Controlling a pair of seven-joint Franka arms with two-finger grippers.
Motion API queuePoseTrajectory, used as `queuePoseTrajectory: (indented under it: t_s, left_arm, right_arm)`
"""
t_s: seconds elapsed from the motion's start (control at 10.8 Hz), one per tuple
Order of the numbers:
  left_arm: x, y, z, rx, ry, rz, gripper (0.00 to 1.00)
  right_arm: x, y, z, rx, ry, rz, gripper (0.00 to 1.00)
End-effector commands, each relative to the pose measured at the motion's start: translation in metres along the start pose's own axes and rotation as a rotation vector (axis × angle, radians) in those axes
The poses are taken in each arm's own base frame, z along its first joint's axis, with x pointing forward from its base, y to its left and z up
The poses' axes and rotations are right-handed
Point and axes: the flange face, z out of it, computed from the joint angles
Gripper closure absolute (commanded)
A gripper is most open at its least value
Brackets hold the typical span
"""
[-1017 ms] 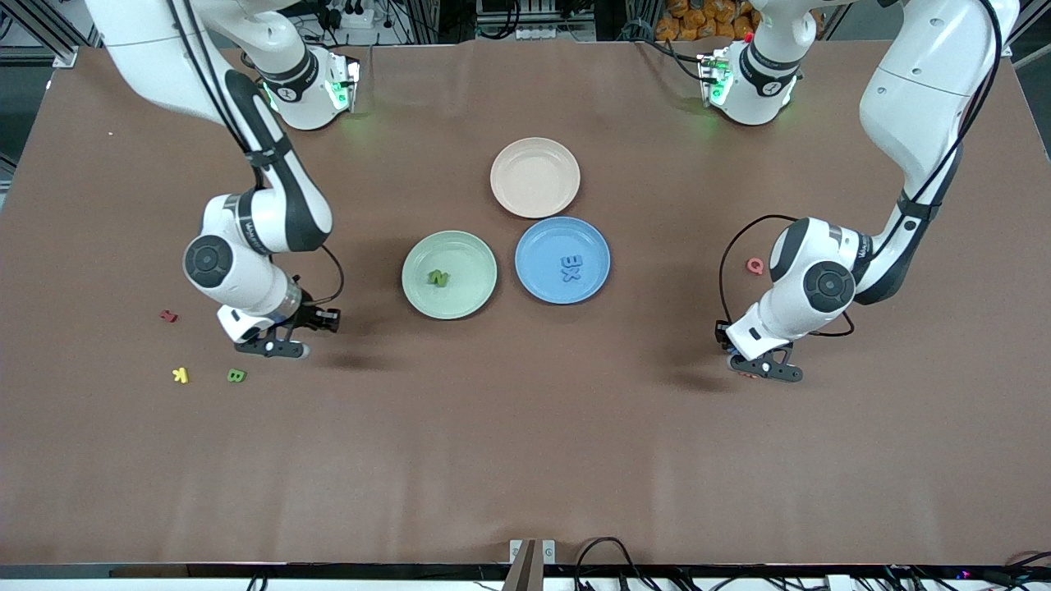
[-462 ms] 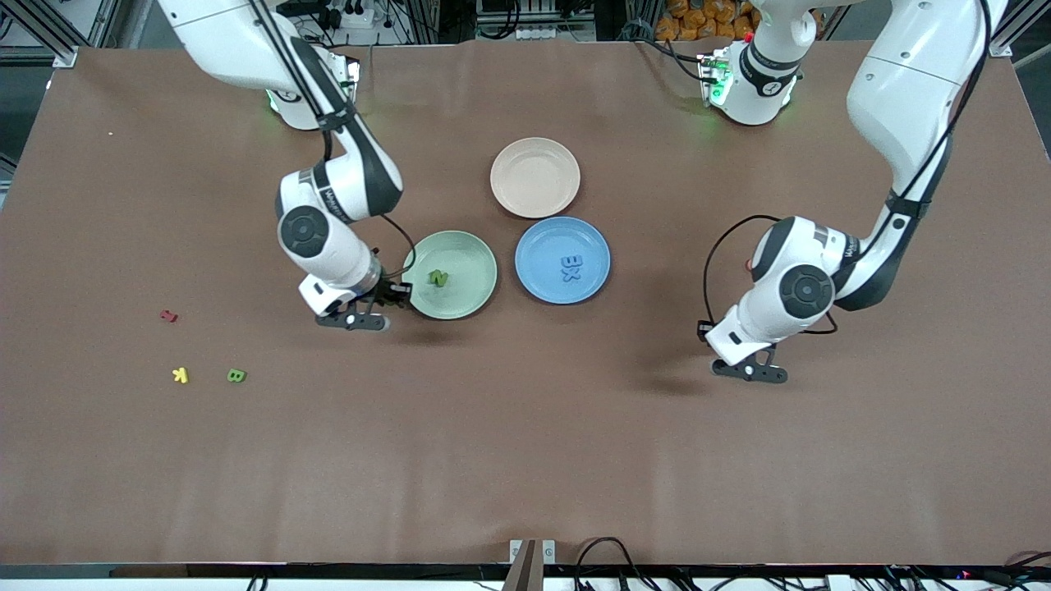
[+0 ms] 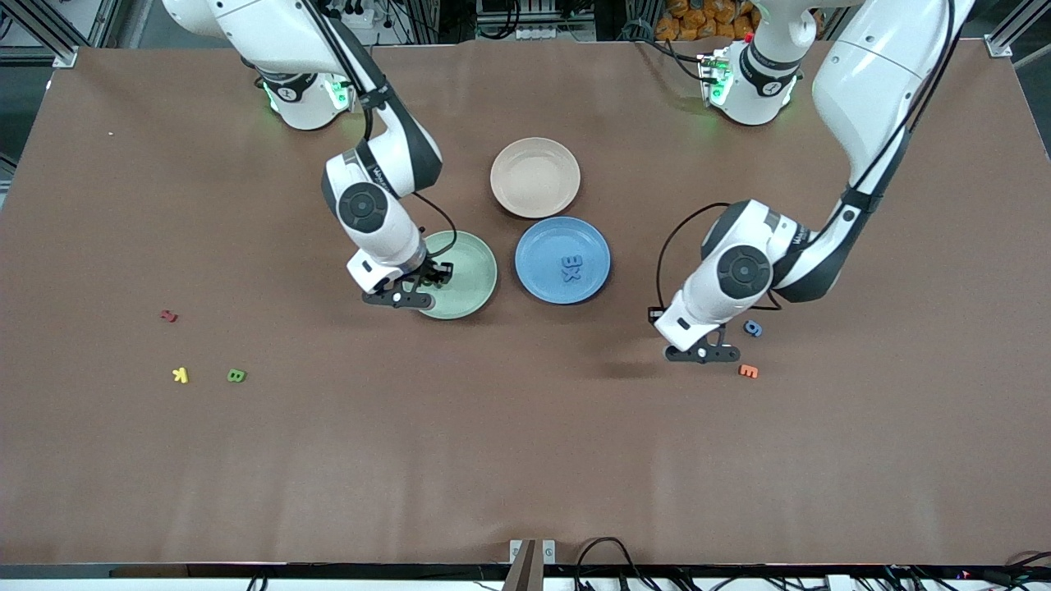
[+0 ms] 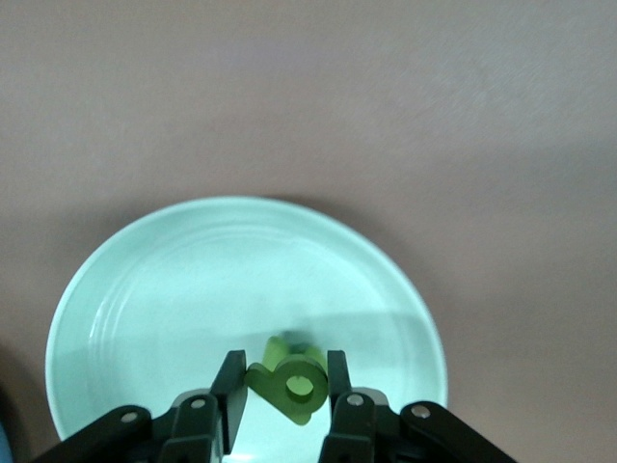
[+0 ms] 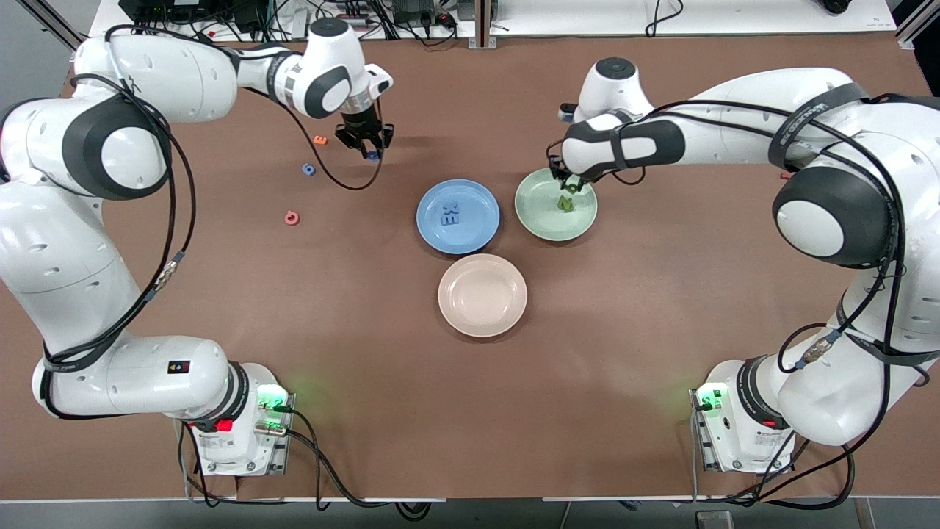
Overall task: Sort letters by color into matching plates
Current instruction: 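Open the right gripper over the green plate while the left gripper carries G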
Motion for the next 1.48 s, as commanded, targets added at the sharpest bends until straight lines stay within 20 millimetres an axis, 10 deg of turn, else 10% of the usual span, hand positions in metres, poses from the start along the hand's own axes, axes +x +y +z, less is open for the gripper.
queuePoseTrajectory:
  t_s: [0.0,0.09,0.18,0.65,1.39]
  left_arm:
    - [-0.022,0.047,-0.015,-0.014,-0.018,-0.141,1.0]
    - [-0.033,0.066,-0.015,-0.012,-0.019,-0.173,1.0]
    - [-0.044,0.086,-0.013,-0.01,-0.021,-0.187,1.0]
    - [-0.084,0.151,0.001,-0.002,-0.035,-0.293,1.0]
    - [-0.112,0.212,0.025,-0.016,-0.047,-0.355,1.0]
  right_arm:
    - [-0.006,-0.022,0.012,-0.009,-0.005,0.032,0.8]
    - [-0.011,-0.031,0.012,-0.007,0.001,0.045,0.61]
    - [-0.014,-0.037,0.011,-0.013,0.005,0.092,0.01]
    - [0.001,-0.022,0.003,-0.01,0.014,0.083,0.0]
    - [0.119,0.155,-0.033,-0.012,0.068,0.067,0.0]
